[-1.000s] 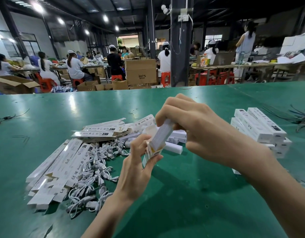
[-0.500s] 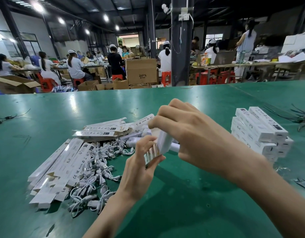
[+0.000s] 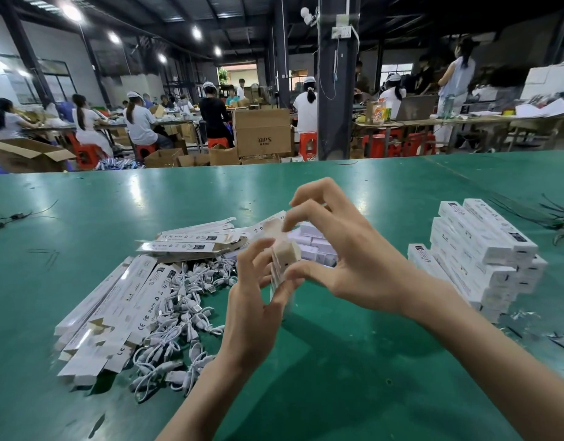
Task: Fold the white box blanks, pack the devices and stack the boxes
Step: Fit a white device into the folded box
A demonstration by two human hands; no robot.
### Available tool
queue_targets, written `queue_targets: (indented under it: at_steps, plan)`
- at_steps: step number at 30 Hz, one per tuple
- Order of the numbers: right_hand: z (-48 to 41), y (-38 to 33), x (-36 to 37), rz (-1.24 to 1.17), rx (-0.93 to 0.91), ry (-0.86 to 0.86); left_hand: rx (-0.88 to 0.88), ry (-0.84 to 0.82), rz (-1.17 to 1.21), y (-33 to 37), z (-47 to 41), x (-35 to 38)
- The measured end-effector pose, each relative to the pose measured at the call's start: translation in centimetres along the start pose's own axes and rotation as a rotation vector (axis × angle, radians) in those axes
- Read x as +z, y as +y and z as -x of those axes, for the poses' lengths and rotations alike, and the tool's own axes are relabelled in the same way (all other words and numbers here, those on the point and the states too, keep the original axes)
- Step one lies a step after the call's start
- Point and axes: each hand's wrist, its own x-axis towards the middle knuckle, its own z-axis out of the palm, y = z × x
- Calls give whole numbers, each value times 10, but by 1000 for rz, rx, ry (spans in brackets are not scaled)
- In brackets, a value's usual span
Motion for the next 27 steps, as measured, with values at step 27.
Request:
queue_targets:
  at_steps: [27]
  plan:
    - [4,30,17,-202,40,-27,-735,-742,-995,-61,-23,-78]
